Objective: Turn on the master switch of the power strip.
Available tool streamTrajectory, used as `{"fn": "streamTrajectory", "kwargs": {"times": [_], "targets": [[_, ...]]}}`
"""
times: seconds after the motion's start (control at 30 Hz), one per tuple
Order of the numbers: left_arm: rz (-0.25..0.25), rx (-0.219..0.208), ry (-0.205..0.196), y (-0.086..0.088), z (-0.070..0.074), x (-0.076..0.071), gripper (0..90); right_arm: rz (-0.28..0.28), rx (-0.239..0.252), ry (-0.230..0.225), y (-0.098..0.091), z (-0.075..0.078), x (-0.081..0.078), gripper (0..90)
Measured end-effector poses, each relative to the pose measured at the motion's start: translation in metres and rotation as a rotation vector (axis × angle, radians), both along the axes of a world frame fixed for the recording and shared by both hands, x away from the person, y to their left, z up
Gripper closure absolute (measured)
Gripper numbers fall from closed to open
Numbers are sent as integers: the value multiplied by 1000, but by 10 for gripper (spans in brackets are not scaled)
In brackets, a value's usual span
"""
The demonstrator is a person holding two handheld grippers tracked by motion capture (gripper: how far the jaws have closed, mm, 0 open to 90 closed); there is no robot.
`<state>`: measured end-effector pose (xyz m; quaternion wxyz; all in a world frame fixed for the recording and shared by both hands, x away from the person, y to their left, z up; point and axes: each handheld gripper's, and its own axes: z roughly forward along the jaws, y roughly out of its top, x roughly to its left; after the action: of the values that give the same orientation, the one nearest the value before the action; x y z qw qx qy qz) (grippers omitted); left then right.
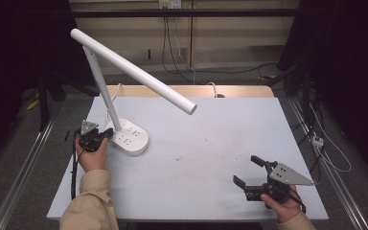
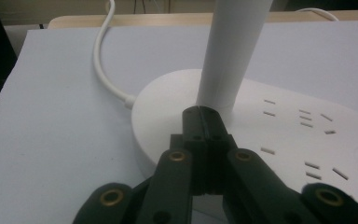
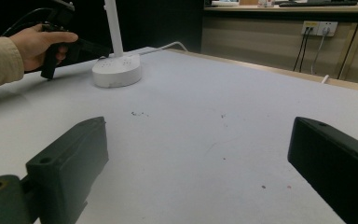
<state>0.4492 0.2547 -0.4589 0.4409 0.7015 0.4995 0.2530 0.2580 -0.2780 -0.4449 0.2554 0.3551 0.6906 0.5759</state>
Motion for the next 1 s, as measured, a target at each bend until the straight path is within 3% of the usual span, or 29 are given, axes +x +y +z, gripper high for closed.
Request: {"fn": "streamTrajectory", "kwargs": {"times": [1.0], "targets": [[8,5,24,-1,2,1,900,5,5,-3,0,1,0,44]]}}
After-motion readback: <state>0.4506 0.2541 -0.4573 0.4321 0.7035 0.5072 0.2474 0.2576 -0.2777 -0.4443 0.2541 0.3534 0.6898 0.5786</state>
